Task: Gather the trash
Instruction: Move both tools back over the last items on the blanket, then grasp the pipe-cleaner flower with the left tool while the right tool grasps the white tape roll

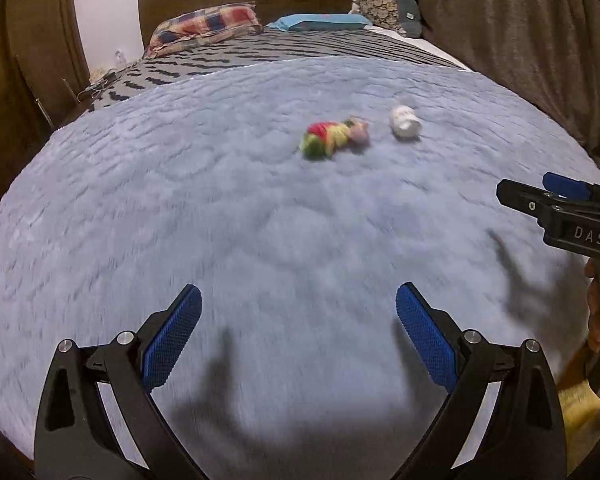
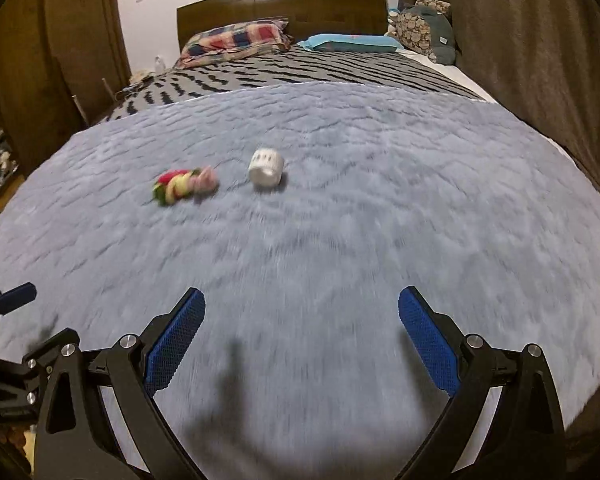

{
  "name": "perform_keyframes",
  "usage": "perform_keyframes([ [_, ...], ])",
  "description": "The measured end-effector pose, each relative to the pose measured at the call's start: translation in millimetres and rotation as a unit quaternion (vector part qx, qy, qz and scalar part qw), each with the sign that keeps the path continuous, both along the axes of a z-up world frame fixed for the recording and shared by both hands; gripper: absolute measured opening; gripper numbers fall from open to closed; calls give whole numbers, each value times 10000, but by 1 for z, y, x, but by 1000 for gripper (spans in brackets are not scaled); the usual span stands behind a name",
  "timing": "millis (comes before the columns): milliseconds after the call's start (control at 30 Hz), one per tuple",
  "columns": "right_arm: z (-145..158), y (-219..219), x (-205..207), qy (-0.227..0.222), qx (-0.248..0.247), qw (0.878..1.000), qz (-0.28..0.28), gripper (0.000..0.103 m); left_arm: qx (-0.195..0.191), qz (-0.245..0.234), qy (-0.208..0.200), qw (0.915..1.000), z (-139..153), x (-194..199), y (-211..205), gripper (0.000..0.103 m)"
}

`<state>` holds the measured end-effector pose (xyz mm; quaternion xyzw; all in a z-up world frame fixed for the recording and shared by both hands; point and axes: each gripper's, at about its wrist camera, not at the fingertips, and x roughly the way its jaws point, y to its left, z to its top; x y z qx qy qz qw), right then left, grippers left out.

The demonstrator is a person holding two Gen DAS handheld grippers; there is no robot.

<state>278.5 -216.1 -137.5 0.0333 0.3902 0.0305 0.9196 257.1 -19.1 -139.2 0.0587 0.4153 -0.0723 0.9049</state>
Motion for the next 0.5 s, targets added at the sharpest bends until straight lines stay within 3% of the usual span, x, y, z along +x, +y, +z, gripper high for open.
perform_keyframes([
  [300,-9,10,91,184,336,9992,-84,96,70,58,40,10000,-7,65,-4,93],
  [500,-18,19,128,390,457,9982,-59,74,71,35,76,9999,-13,95,-13,93],
])
